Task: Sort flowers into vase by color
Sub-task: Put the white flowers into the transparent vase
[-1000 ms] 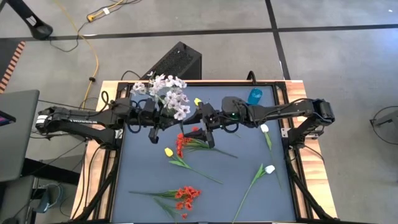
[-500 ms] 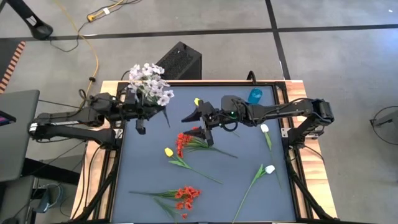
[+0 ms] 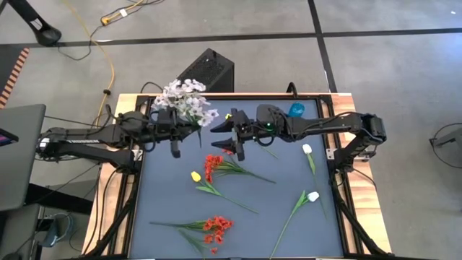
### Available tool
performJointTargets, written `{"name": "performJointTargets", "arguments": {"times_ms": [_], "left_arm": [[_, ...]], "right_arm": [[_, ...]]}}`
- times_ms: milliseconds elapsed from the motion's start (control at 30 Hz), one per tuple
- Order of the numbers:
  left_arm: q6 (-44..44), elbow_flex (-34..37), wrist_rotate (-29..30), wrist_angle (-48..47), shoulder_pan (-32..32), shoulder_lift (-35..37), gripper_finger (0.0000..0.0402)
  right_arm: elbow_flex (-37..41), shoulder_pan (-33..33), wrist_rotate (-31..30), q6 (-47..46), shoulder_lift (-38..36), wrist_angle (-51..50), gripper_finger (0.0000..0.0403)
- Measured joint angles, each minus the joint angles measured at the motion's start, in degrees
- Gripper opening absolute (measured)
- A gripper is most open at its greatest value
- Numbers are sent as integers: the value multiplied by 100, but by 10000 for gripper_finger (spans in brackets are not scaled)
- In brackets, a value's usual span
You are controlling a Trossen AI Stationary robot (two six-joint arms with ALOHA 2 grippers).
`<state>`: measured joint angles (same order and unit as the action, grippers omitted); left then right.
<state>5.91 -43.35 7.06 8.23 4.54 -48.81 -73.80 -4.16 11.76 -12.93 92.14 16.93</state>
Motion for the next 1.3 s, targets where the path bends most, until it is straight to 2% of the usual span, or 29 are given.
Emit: {"name": "performJointTargets", "arguments": {"times_ms": [200,367,667,900,1100,1300], "left_arm": [[377,2,-266,527,0,-411,1],[452,3,-488,868,0,-799,1],[437,4,-478,1016,0,-855,1],[636,4,-114,1016,1,-855,1],[695,4,-64,1016,0,-855,1],[741,4,-58,1073,0,-855,1]], "right_arm": [[0,0,-406,528,0,-129,291],[6,-2,-434,492,169,-126,291],[4,-19,-432,290,258,-16,291],[4,-87,-434,289,236,163,286],[4,-85,-434,287,236,168,251],[0,-85,-473,285,286,219,174]]}}
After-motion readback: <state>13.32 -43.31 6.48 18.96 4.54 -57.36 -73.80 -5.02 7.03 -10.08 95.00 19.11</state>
